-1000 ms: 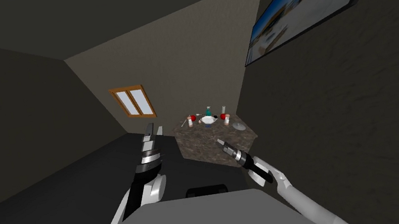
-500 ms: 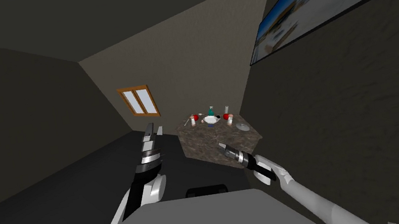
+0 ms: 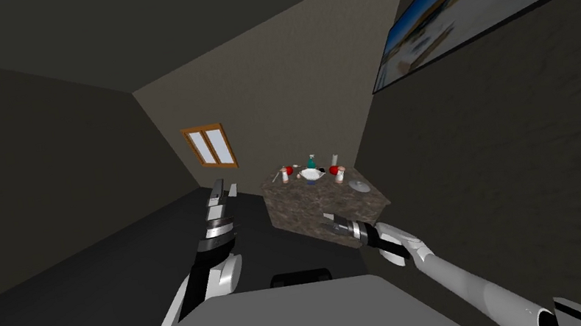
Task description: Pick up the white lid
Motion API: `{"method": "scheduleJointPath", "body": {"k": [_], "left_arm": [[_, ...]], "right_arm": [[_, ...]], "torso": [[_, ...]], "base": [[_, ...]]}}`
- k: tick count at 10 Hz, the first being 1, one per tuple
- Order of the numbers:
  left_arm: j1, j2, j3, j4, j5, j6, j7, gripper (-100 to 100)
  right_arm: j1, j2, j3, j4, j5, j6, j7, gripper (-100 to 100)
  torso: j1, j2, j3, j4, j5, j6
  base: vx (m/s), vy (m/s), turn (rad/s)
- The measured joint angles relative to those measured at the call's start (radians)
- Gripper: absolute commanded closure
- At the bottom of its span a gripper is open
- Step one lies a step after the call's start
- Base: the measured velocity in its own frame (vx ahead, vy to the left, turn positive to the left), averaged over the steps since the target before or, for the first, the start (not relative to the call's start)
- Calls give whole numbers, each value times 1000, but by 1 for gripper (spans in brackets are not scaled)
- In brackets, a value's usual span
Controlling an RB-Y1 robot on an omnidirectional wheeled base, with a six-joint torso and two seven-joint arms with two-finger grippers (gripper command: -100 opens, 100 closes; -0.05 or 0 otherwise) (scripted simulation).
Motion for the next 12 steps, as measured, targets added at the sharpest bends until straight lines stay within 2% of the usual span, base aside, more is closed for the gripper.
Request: {"method": "scheduleJointPath", "body": {"k": [1,2,3,4,5,7,10,11,12], "left_arm": [[0,0,0,0,0,0,0,0],[0,0,0,0,0,0,0,0],[0,0,0,0,0,0,0,0],[0,0,0,0,0,0,0,0],[0,0,0,0,0,0,0,0],[0,0,0,0,0,0,0,0],[0,0,0,0,0,0,0,0],[0,0,0,0,0,0,0,0],[0,0,0,0,0,0,0,0]], "right_arm": [[-28,-26,28,28,19,-10,3,-100],[-37,-48,41,53,28,-23,7,-100],[-58,-78,70,76,49,-33,13,-100],[-70,-93,88,100,62,-38,19,-100],[-71,-104,91,120,63,-49,23,-100],[-105,-152,132,169,90,-70,30,-100],[-163,-209,207,287,142,-114,57,-100],[-169,-245,221,282,150,-114,54,-100],[-196,-274,251,312,171,-120,52,-100]], "torso": [[0,0,0,0,0,-1],[0,0,0,0,0,0],[0,-1,0,0,0,-1],[0,-1,0,0,0,0],[-1,0,0,0,0,0],[-1,0,0,0,0,0],[-1,-1,0,0,0,0],[-1,0,0,0,0,0],[-1,-1,0,0,0,-1]], "base": [[3,16,99],[9,18,168],[9,11,65],[3,6,-21],[1,10,131],[6,5,101],[7,-1,99],[10,-8,144],[8,-12,78]]}}
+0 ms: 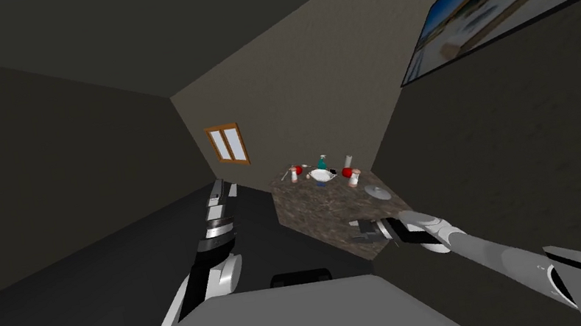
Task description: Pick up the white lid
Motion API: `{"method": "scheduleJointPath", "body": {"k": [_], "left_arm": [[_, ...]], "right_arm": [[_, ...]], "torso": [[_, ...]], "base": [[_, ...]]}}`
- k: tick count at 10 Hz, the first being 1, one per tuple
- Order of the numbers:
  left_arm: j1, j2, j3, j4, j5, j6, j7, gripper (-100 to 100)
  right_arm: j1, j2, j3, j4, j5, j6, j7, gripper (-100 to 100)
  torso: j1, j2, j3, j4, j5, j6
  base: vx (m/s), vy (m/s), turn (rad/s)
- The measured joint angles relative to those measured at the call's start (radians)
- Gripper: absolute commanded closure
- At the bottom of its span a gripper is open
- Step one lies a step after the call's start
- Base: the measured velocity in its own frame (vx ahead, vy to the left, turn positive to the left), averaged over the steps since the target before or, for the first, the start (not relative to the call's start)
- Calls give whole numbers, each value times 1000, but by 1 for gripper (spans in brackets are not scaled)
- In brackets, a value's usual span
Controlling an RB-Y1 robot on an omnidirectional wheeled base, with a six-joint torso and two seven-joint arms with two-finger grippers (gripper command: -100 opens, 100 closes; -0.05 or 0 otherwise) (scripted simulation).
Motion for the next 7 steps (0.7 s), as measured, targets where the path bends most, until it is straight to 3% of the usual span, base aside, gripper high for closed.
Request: {"method": "scheduleJointPath", "body": {"k": [1,2,3,4,7], "left_arm": [[0,0,0,0,0,0,0,0],[0,0,0,0,0,0,0,0],[0,0,0,0,0,0,0,0],[0,0,0,0,0,0,0,0],[0,0,0,0,0,0,0,0]], "right_arm": [[-6,-23,16,6,10,1,1,-100],[-42,-38,49,56,34,-14,5,-100],[-51,-62,62,82,41,-30,12,-100],[-53,-111,86,60,52,-20,5,-100],[-103,-155,132,137,84,-46,9,-100]], "torso": [[0,0,0,0,0,1],[0,0,0,0,0,0],[0,0,0,0,0,1],[-1,0,0,0,0,0],[0,0,0,0,0,0]], "base": [[6,-13,135],[8,-14,75],[8,-21,131],[8,-24,67],[10,-23,116]]}}
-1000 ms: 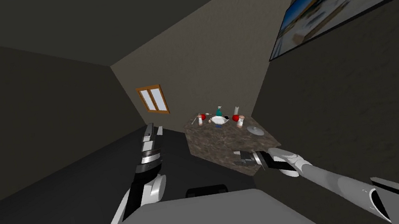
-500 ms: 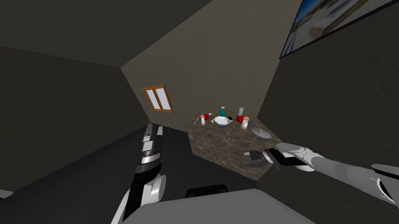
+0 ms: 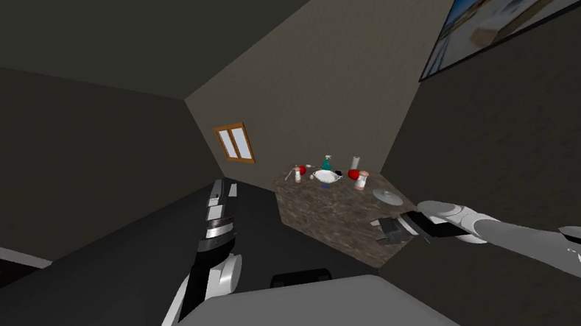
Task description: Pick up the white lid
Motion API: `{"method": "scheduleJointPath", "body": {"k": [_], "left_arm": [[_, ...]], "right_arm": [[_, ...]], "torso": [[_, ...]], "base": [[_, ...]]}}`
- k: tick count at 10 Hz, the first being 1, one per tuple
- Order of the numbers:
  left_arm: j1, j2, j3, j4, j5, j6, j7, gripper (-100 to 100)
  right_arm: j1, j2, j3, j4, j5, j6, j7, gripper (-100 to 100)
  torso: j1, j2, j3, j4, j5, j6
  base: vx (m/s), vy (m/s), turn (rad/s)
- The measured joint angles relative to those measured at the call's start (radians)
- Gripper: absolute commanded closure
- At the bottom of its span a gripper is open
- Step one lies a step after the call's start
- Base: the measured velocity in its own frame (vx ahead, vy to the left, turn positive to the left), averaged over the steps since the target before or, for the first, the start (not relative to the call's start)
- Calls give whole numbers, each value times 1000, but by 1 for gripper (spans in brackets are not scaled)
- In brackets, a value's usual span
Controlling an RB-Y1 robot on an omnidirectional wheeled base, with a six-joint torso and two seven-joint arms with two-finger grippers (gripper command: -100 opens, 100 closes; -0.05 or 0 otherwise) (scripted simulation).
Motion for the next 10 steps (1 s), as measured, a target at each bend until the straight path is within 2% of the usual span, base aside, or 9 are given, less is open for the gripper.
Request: {"method": "scheduleJointPath", "body": {"k": [1,3,4,6,8,9,10], "left_arm": [[0,0,0,0,0,0,0,0],[0,0,0,0,0,0,0,0],[0,0,0,0,0,0,0,0],[0,0,0,0,0,0,0,0],[0,0,0,0,0,0,0,0],[0,0,0,0,0,0,0,0],[0,0,0,0,0,0,0,0]], "right_arm": [[-38,-21,31,63,24,-26,8,-100],[-54,-70,76,87,45,-23,15,-100],[-79,-94,107,109,67,-17,9,-100],[-115,-138,156,113,97,-8,-14,-100],[-160,-146,190,211,120,-52,5,-100],[-158,-169,200,199,121,-51,3,-100],[-194,-150,221,281,140,-75,17,-100]], "torso": [[-2,-1,0,0,0,0],[-2,-1,-1,0,-1,0],[-3,-3,-2,-1,-1,0],[-3,-3,-2,-1,-1,0],[-3,-3,-2,-1,-1,0],[-3,-2,-2,-1,-1,1],[-4,-3,-2,-1,-1,0]], "base": [[21,-43,83],[40,-58,170],[44,-67,89],[37,-60,79],[47,-59,102],[51,-74,123],[50,-66,83]]}}
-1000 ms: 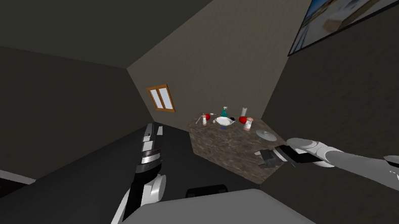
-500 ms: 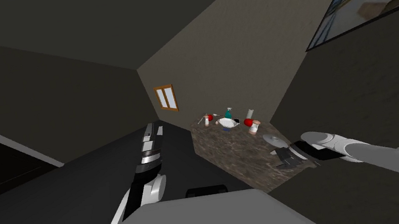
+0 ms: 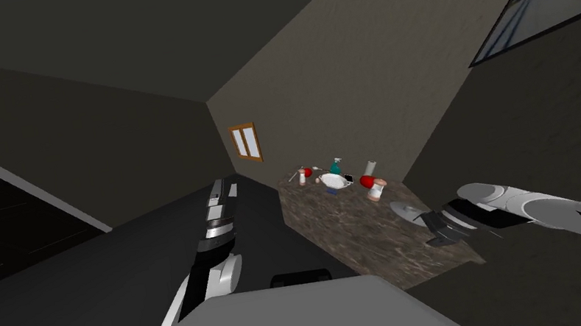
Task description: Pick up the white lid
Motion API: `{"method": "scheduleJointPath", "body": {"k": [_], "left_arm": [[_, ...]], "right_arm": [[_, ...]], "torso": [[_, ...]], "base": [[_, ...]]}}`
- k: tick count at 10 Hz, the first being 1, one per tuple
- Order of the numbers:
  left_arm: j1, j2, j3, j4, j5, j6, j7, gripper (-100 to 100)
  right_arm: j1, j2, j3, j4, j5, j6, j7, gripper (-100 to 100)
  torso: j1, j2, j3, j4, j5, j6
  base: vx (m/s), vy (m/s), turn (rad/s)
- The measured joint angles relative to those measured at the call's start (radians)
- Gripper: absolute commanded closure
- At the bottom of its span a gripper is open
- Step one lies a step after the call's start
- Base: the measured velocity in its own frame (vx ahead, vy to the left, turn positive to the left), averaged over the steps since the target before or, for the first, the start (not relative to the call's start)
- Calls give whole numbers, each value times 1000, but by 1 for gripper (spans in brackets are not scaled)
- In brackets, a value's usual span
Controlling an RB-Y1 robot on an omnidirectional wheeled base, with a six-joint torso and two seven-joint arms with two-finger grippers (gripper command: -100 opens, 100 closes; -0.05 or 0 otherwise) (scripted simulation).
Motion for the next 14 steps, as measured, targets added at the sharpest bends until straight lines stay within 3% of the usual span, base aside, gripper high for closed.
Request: {"method": "scheduleJointPath", "body": {"k": [3,6,8,10,11,12,14], "left_arm": [[0,0,0,0,0,0,0,0],[0,0,0,0,0,0,0,0],[0,0,0,0,0,0,0,0],[0,0,0,0,0,0,0,0],[0,0,0,0,0,0,0,0],[0,0,0,0,0,0,0,0],[0,0,0,0,0,0,0,0]], "right_arm": [[9,-64,30,-68,4,31,-27,-100],[-31,-69,83,-13,35,19,-29,-100],[-37,-85,124,-24,48,26,-40,-100],[-47,-64,158,-8,65,27,-46,-100],[-48,-62,160,-5,65,24,-45,0],[-48,-63,160,-6,65,24,-45,-100],[2,-58,129,12,42,27,-33,-100]], "torso": [[2,1,1,0,0,0],[-2,-2,-1,-1,-1,0],[-5,-5,-3,-1,-2,0],[-4,-3,-2,-1,-2,0],[1,-1,-1,0,-1,1],[4,1,1,0,0,1],[6,4,2,1,1,1]], "base": [[45,-69,101],[93,-113,119],[107,-154,131],[59,-93,60],[7,-12,-1],[-18,-5,175],[-38,-2,189]]}}
